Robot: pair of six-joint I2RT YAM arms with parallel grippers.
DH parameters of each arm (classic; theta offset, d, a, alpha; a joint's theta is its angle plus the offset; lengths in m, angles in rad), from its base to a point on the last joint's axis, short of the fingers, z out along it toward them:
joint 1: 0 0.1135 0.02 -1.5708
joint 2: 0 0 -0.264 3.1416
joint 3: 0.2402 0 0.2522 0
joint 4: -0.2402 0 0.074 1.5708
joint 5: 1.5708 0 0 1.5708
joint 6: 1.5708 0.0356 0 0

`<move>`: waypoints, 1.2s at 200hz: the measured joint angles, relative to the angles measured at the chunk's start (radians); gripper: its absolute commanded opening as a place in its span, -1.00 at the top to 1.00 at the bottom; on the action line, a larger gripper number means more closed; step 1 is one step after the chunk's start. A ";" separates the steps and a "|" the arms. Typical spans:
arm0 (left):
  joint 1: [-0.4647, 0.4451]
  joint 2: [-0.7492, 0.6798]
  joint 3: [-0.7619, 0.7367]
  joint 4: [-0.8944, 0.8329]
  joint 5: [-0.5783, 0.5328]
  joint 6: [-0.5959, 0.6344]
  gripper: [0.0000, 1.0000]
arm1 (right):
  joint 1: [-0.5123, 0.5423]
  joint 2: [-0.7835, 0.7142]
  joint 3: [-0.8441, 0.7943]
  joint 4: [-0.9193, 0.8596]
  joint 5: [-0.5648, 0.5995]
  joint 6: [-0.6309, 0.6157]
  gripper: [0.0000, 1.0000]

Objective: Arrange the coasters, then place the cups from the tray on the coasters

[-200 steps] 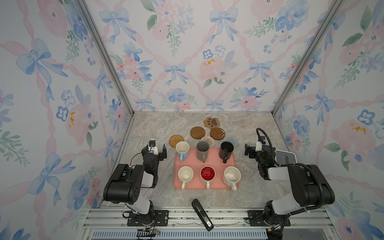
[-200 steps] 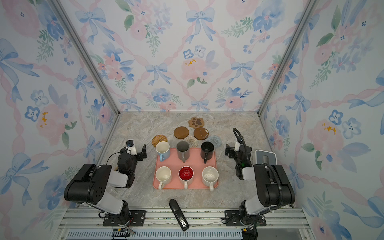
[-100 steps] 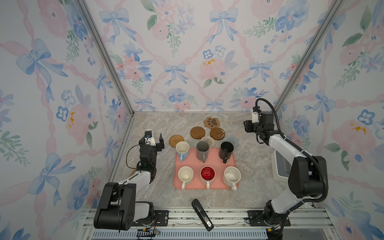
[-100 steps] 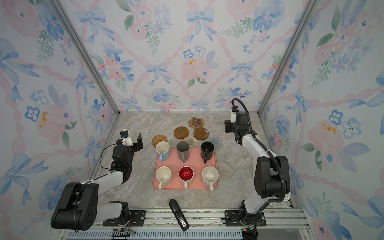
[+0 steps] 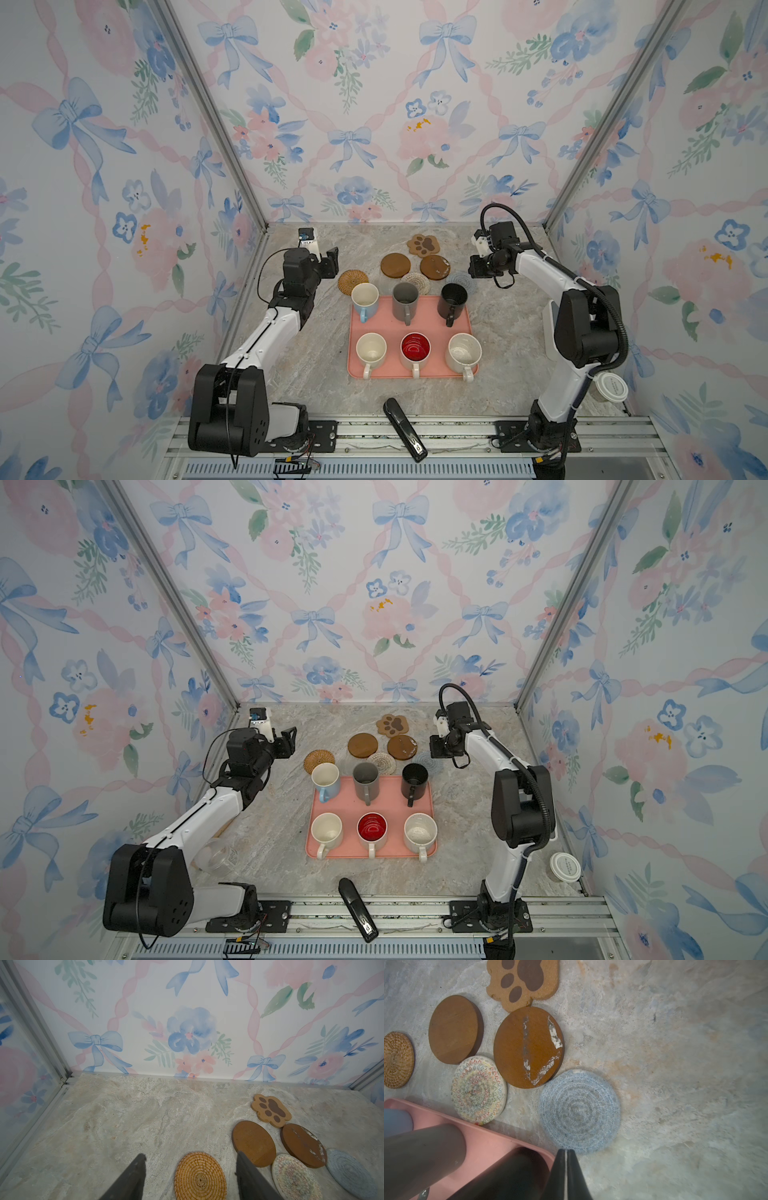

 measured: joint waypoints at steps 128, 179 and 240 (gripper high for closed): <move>-0.117 0.090 0.083 -0.269 -0.021 -0.088 -0.11 | 0.015 0.182 0.029 -0.053 -0.015 0.068 1.00; -0.130 0.033 0.078 -0.268 -0.048 -0.104 -0.11 | 0.005 0.209 0.055 -0.051 -0.001 0.094 1.00; -0.133 0.000 0.061 -0.269 -0.075 -0.113 -0.11 | -0.056 0.214 0.063 -0.043 0.020 0.117 1.00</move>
